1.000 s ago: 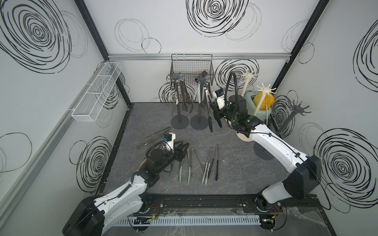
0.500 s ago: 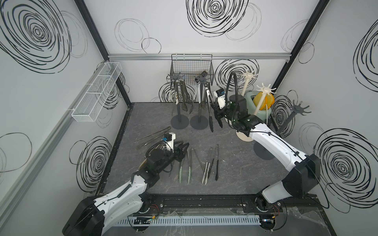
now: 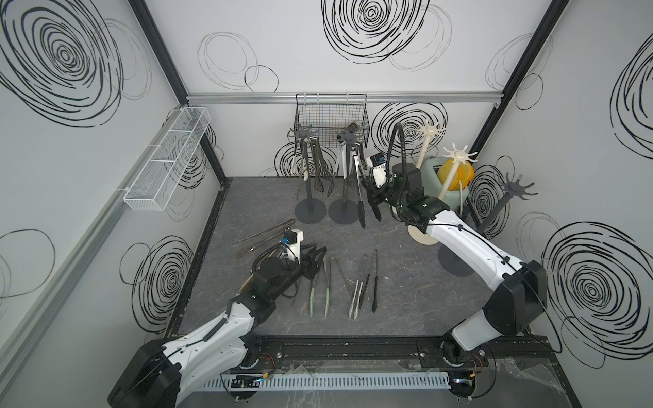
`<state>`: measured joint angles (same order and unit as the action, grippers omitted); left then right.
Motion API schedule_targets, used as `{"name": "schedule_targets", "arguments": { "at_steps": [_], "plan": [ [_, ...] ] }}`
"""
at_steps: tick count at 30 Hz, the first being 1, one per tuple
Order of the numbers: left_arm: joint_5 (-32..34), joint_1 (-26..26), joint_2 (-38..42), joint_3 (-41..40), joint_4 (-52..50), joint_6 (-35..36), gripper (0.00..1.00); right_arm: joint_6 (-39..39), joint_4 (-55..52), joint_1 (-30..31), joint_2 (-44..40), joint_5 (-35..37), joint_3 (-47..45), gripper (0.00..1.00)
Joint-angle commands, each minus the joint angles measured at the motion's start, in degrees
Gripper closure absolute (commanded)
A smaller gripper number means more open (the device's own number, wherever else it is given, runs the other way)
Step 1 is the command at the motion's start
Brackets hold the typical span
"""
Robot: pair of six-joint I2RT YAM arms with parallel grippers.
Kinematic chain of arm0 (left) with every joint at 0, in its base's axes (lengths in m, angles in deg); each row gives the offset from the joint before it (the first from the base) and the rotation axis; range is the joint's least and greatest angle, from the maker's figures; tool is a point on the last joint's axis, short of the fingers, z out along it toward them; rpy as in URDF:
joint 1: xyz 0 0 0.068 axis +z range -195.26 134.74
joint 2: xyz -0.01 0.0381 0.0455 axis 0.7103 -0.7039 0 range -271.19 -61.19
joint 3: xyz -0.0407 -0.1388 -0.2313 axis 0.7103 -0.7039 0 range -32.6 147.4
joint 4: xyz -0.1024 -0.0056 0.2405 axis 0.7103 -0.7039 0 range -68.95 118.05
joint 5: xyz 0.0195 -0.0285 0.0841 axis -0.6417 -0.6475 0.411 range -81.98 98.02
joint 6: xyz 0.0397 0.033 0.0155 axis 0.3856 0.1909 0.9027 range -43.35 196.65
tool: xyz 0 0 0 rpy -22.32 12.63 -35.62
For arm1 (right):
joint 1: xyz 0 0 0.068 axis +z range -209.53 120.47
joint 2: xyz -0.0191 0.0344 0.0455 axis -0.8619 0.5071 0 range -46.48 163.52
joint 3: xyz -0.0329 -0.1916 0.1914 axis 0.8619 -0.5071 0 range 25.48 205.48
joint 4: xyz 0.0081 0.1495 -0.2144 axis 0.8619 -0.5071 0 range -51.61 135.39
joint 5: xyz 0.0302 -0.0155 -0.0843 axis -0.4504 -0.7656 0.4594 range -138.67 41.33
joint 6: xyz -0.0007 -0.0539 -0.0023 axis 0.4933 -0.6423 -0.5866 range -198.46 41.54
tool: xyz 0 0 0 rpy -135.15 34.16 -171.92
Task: Hang food tongs on kitchen utensil racks
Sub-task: Hang the food tongs on the rack.
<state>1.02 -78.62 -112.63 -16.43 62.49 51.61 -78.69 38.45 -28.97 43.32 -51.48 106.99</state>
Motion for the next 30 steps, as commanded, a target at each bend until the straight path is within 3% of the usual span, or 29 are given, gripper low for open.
{"name": "schedule_targets", "arguments": {
  "at_steps": [1, 9, 13, 30],
  "plan": [
    [-0.3, 0.1, -0.1, -0.8, 3.1, 0.3, 0.53, 1.2, 1.4, -0.3, 0.8, 1.7, 1.9, 1.00],
    [-0.3, 0.4, 0.0, -1.4, 3.2, 0.3, 0.52, 3.8, 3.0, -0.4, 2.9, 1.4, 0.5, 0.99],
    [-0.4, 0.6, 0.2, -1.4, 3.0, 0.3, 0.51, 4.8, 3.6, -0.3, 4.4, 1.1, 0.7, 0.89],
    [-0.3, 1.6, 1.7, -1.6, 1.5, 0.3, 0.50, 6.5, 4.9, -0.3, 6.0, 0.1, 0.5, 0.77]
  ]
}}
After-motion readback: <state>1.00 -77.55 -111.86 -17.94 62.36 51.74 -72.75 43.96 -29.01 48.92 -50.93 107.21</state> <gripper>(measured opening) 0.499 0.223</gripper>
